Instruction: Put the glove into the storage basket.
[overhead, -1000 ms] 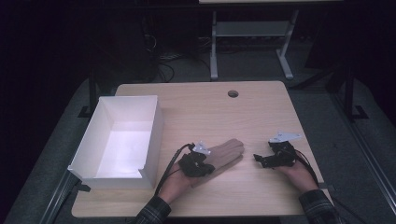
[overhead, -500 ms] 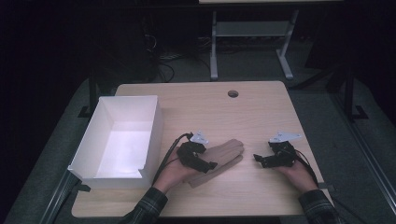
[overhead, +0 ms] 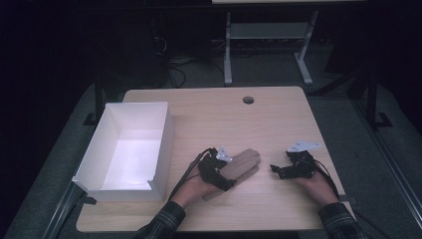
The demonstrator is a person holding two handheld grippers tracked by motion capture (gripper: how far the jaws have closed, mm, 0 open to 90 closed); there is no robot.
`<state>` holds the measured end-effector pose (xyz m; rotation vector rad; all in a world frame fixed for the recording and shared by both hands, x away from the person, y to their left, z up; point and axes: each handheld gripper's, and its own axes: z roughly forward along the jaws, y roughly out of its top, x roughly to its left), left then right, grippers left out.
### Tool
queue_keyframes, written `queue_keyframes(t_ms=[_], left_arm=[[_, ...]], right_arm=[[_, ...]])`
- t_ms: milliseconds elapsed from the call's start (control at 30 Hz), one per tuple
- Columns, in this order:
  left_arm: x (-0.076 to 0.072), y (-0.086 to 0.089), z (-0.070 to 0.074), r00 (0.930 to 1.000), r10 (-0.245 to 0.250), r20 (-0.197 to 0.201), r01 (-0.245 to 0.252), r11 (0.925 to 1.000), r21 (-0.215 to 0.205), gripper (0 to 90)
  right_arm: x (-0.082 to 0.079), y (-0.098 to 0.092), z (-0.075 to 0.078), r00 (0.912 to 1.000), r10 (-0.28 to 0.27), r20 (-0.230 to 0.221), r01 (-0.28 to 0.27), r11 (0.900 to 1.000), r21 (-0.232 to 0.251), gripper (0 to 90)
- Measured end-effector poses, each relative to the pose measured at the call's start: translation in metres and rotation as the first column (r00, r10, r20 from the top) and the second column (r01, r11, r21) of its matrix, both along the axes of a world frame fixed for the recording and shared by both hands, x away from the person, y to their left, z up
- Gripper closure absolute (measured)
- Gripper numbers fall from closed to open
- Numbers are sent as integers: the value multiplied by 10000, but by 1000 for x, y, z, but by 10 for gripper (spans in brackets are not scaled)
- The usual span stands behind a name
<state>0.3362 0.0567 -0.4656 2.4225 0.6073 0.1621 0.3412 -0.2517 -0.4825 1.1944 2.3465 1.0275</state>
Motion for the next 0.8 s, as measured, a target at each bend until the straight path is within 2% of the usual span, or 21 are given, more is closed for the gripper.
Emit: queue_keyframes(t_ms=[133, 233, 367, 467, 567, 667, 767, 800], left_arm=[[-2, 1, 0, 10000, -3, 86, 3, 10000, -87, 156], [-5, 1, 3, 9998, -174, 111, 176, 9998, -132, 271], [-8, 1, 5, 9996, -283, 76, 284, 9993, -243, 495], [-9, 0, 6, 9990, -436, -47, 434, 9987, -252, 597], [-9, -1, 7, 9992, -313, -239, 307, 9992, -242, 643], [-6, 0, 10, 9987, -241, -445, 231, 9995, -230, 656], [-5, 2, 14, 9989, -88, -460, 79, 9998, -198, 659], [-5, 2, 16, 9986, 16, -536, -32, 9995, -303, 659]], right_arm=[[0, 0, 0, 10000, 0, -2, 0, 10000, -2, 123], [0, 0, 0, 10000, 1, 1, -1, 10000, -3, 123], [0, 0, 0, 10000, -11, -1, 11, 10000, -1, 123], [0, 1, 0, 10000, -56, -16, 56, 10000, 51, 124], [-1, 1, 0, 10000, -77, -6, 77, 10000, 49, 125], [-1, 1, 0, 9999, -105, 4, 105, 9999, 45, 125], [-1, 1, 0, 9999, -118, 18, 118, 9999, 74, 125], [-1, 1, 0, 9999, -114, 15, 114, 9999, 61, 125]])
